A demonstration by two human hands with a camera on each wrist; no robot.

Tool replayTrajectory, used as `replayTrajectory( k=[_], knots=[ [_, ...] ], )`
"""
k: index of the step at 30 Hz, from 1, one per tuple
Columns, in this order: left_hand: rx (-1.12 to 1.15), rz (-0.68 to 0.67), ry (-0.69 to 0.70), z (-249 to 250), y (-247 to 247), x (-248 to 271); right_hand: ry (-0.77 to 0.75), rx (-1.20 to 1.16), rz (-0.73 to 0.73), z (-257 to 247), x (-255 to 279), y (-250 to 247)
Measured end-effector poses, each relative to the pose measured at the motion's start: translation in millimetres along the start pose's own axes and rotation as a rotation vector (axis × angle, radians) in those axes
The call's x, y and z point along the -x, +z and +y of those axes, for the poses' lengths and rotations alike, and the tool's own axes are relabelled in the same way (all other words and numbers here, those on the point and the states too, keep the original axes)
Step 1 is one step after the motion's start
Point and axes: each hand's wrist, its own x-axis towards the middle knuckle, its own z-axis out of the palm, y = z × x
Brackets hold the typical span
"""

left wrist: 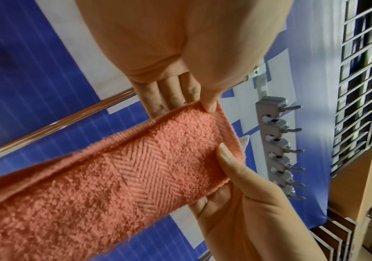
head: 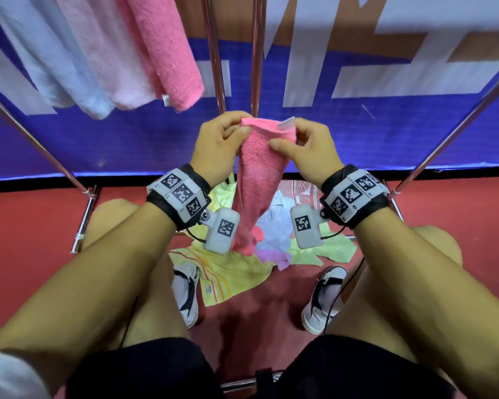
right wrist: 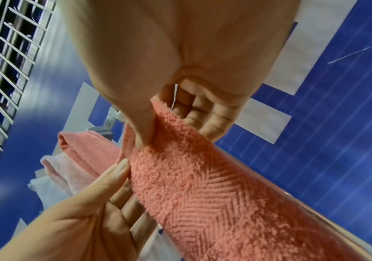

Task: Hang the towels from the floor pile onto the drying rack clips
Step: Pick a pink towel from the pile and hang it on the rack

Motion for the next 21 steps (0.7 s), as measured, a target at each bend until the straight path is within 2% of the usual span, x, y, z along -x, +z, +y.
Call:
replayTrajectory(
  k=[5, 10, 17, 21],
  knots=[
    [0.021, -0.015, 0.12, 65, -11, -24, -0.11, -0.126, 0.038, -67, -17, -9],
    [0.049, 0.042, 0.227, 135, -21, -50, -0.2, -0.112, 0.108, -144, -41, -23],
    [0.077, 0.067, 0.315, 227, -30, -80, -0.327, -0.007, 0.254, -240, -65, -45],
    [0.147, 0.057, 0.308, 263, -24, -93, -0.343, -0.083, 0.261, -271, -71, -57]
  ],
)
